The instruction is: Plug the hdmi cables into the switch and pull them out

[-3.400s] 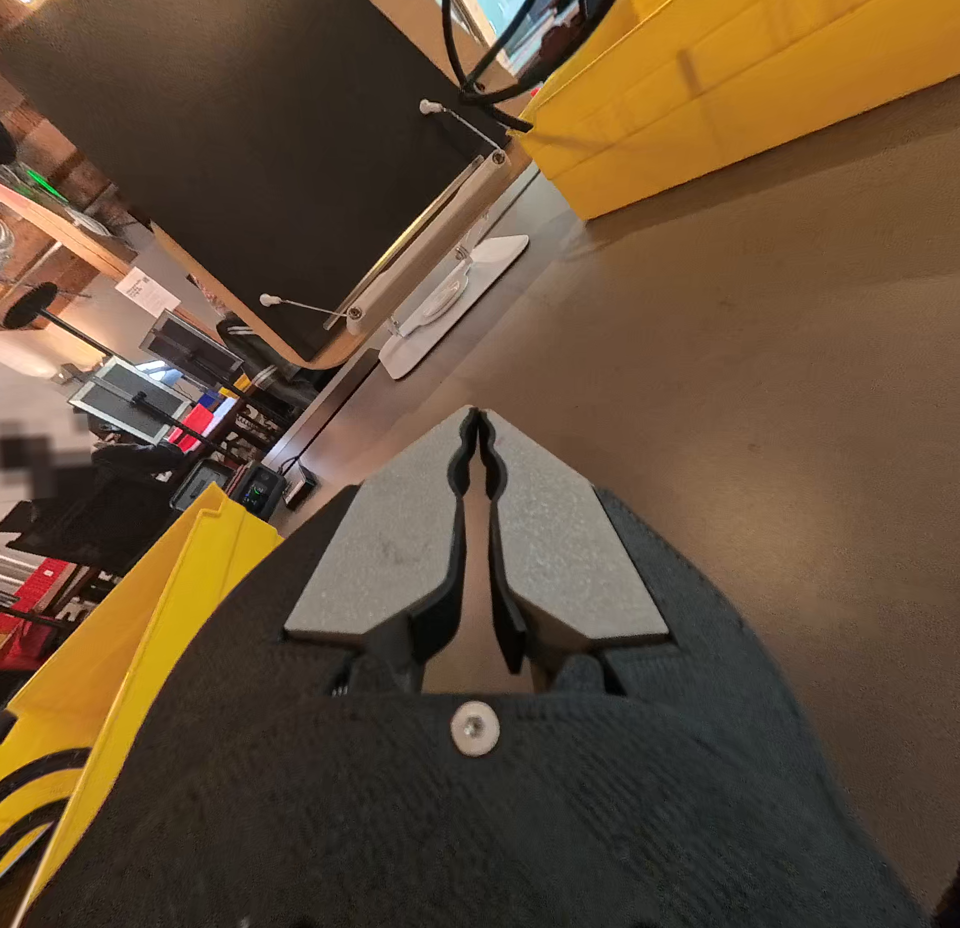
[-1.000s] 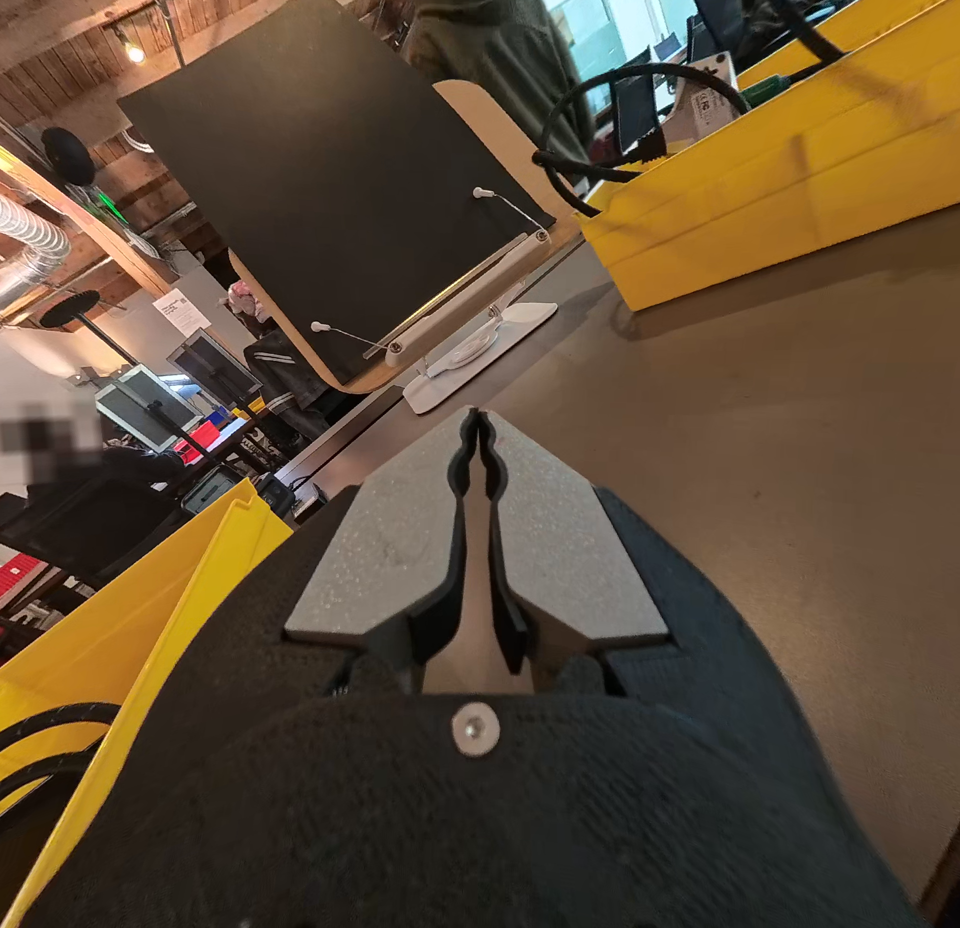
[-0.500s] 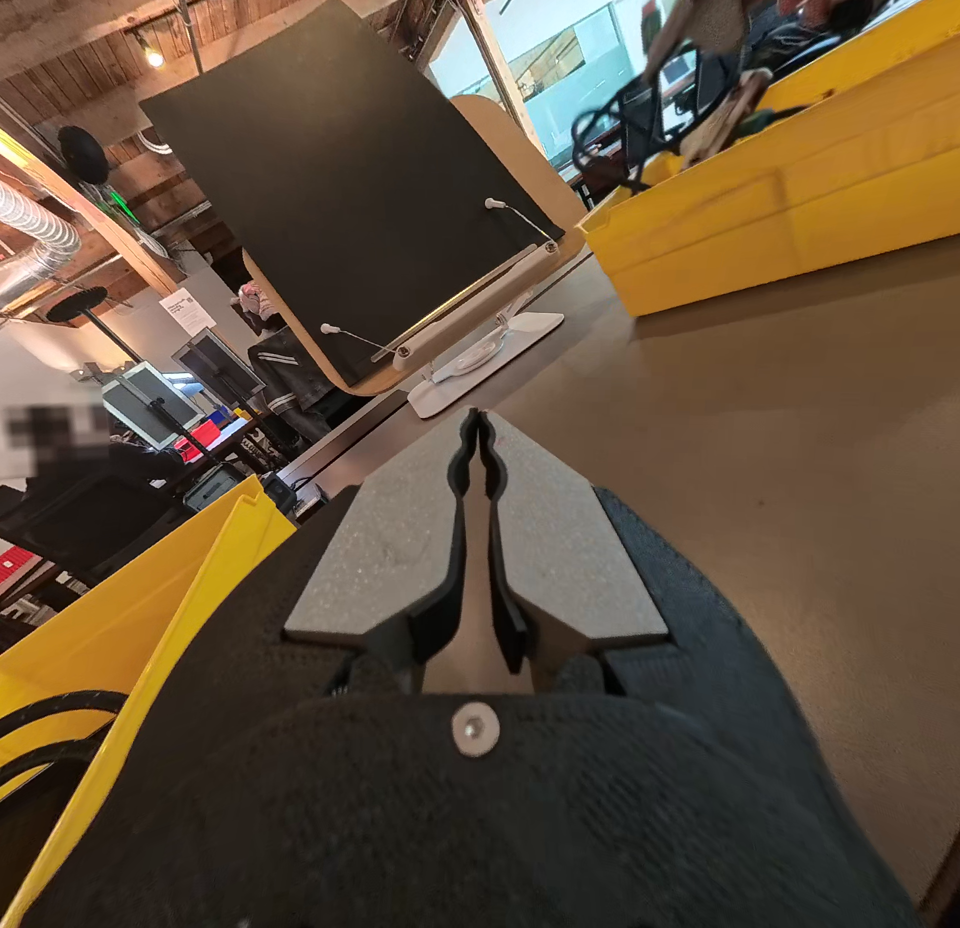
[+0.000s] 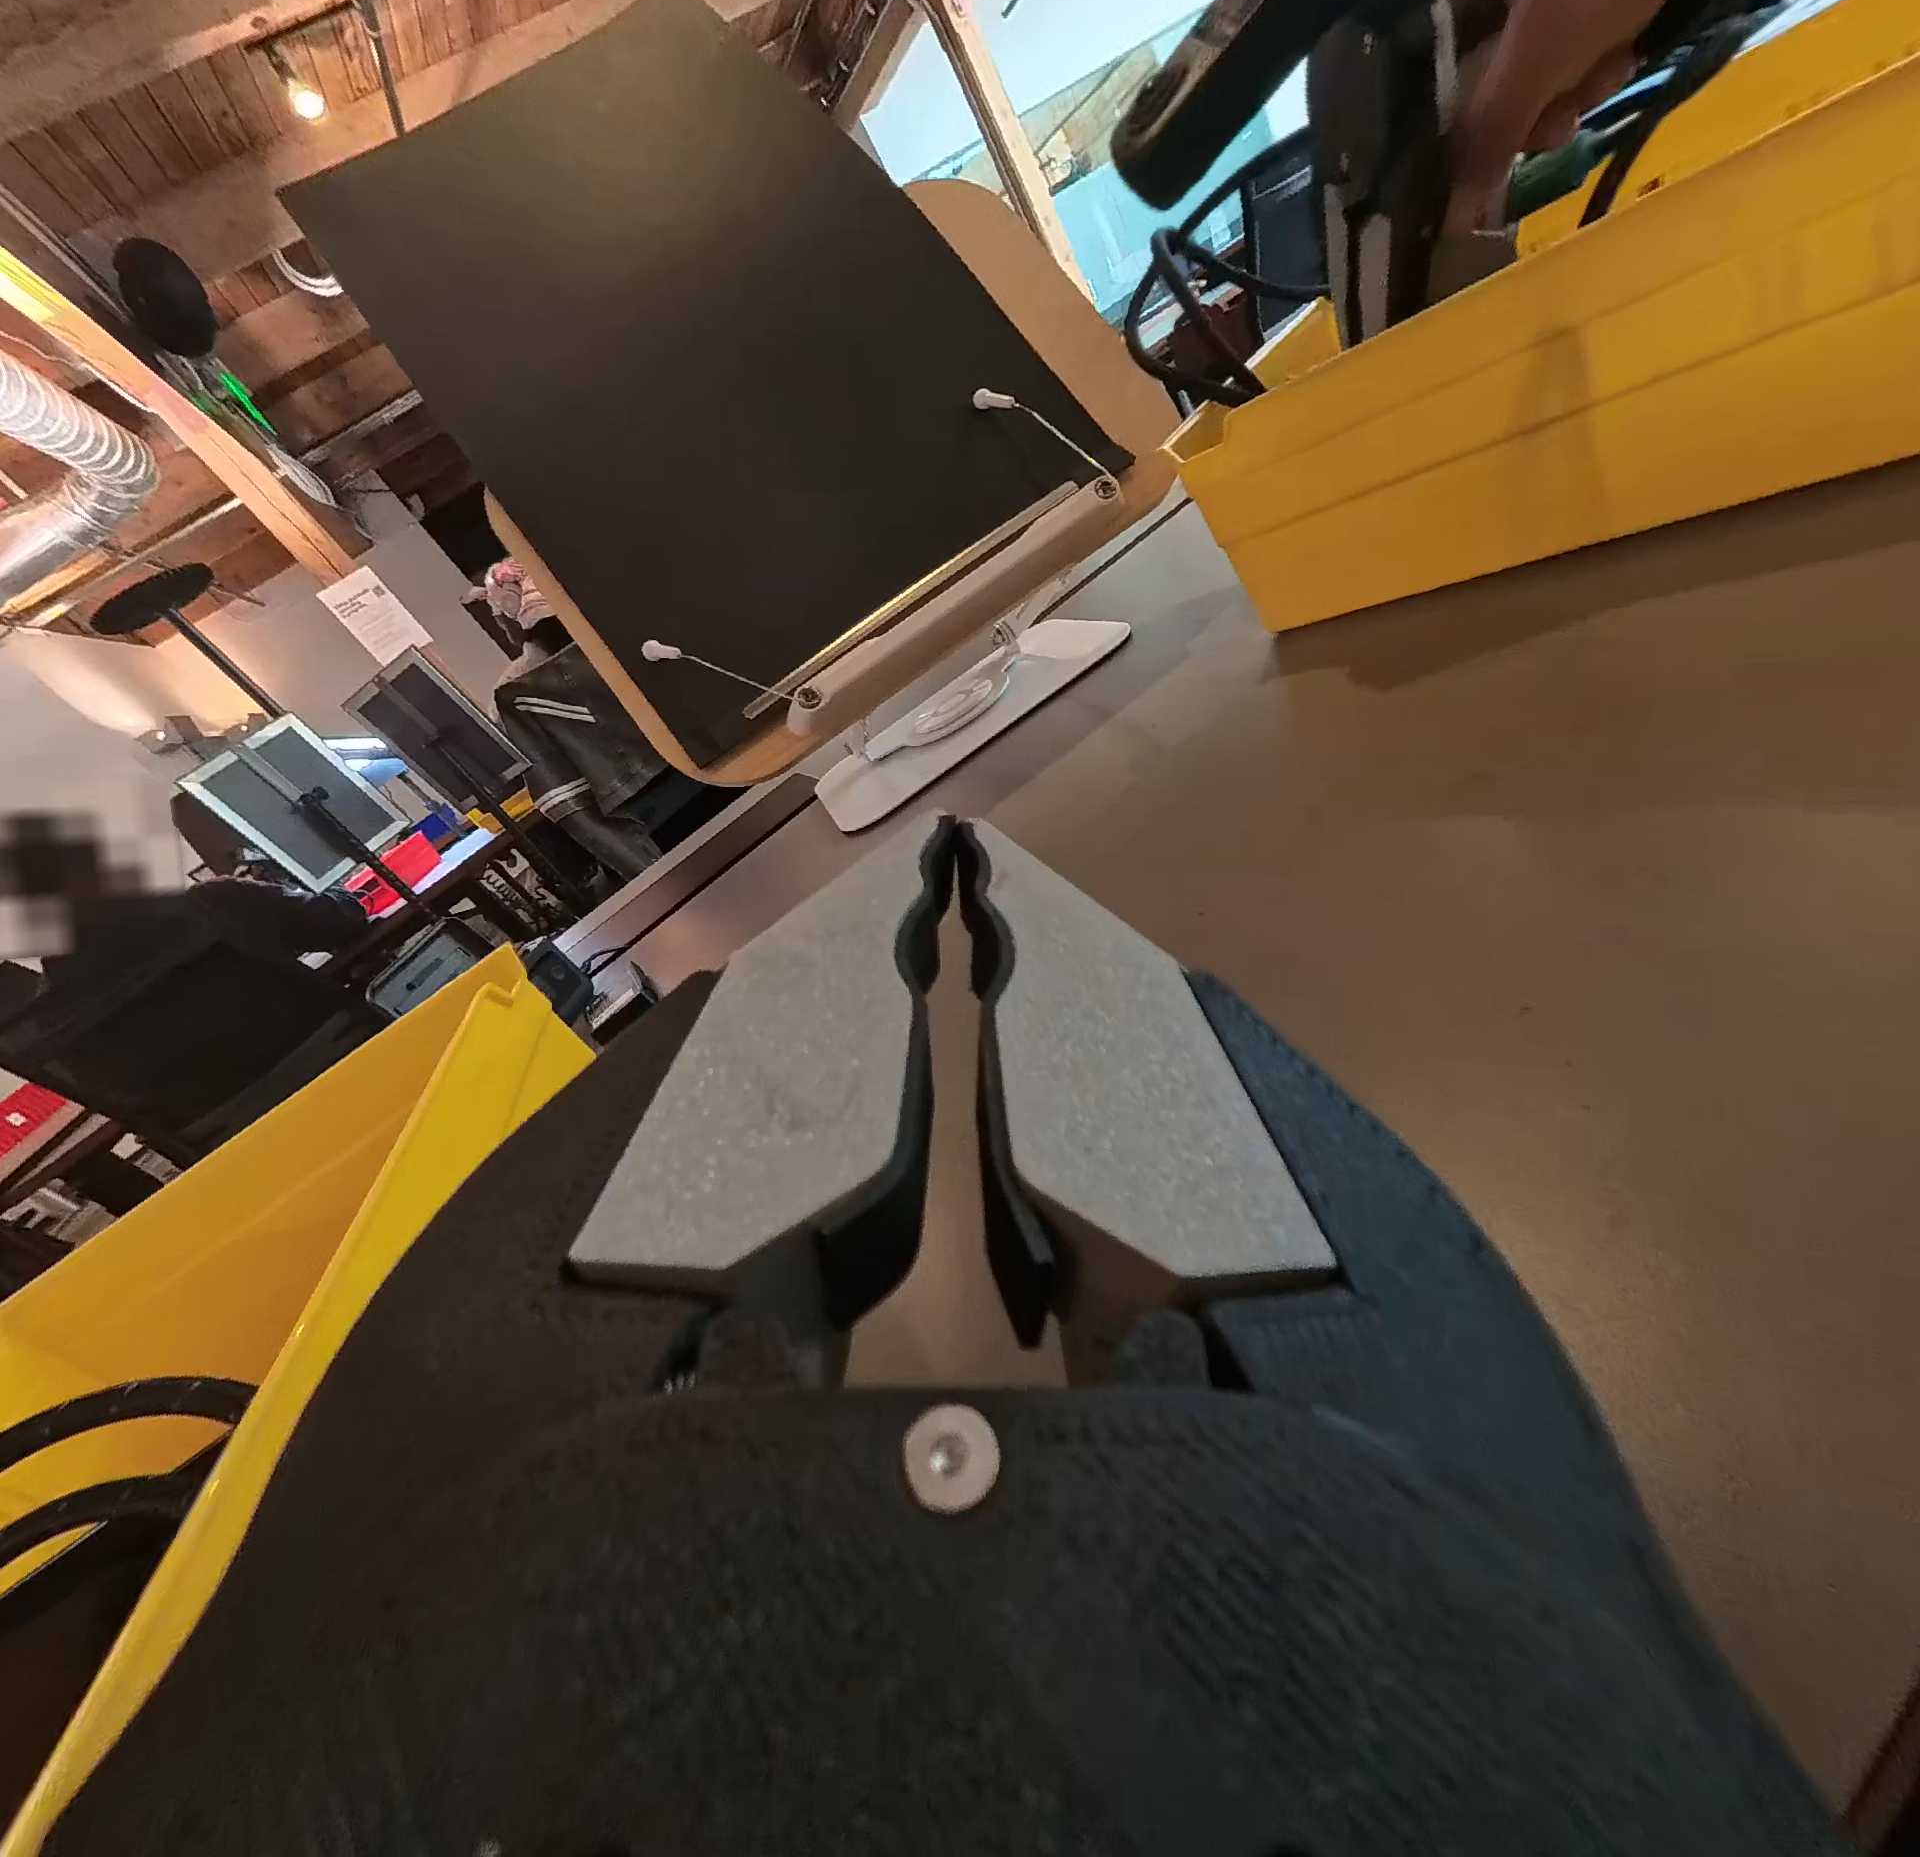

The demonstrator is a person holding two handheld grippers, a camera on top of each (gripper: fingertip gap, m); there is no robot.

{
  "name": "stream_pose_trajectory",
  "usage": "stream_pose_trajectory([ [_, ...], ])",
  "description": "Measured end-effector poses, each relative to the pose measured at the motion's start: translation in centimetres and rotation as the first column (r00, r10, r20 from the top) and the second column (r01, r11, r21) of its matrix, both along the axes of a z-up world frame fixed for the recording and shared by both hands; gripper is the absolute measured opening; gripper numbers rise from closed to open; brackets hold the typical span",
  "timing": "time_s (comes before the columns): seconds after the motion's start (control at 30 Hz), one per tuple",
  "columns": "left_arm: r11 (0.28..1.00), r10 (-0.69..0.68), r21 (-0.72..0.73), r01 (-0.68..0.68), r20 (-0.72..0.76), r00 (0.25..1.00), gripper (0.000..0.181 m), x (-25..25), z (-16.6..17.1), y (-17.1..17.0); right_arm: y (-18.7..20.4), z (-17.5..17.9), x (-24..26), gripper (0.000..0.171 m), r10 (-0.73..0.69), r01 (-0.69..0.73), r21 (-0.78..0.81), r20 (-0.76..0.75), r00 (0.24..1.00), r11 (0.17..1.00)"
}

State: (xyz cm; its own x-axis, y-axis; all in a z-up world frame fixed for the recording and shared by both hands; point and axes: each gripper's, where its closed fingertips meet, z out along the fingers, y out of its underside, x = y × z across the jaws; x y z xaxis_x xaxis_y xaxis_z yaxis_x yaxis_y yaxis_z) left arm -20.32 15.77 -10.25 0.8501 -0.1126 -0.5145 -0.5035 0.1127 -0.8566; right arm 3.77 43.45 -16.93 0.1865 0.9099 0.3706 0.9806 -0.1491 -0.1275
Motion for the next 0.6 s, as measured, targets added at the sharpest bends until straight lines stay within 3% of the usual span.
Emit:
stream_pose_trajectory([
  [0.1,1.0,0.001,0.003,-0.001,-0.018,1.0,0.0,0.2,-0.1,0.0,-1.0,-1.7,0.7,0.009,-0.012,0.018,-0.069,0.091,0.996,0.997],
  [0.2,1.0,0.002,0.006,-0.002,-0.001,1.0,0.0,0.0,0.0,-0.1,-0.9,-2.0,1.5,0.013,-0.01,0.013,-0.017,0.184,0.983,1.0],
  [0.23,1.0,0.001,0.007,-0.001,0.009,1.0,0.0,-0.1,0.1,-0.1,-0.7,-1.2,1.2,0.015,-0.03,0.03,0.002,0.162,0.986,1.0],
  [0.33,1.0,-0.004,0.006,0.004,0.025,1.0,0.0,-0.2,0.2,-0.1,-1.0,1.8,0.3,0.054,-0.056,0.057,-0.028,0.048,0.997,0.998],
  [0.6,1.0,0.001,0.013,-0.001,0.024,1.0,0.0,-0.3,0.3,-0.2,-2.4,9.6,0.8,0.067,-0.128,0.112,-0.082,-0.223,0.967,0.99],
])
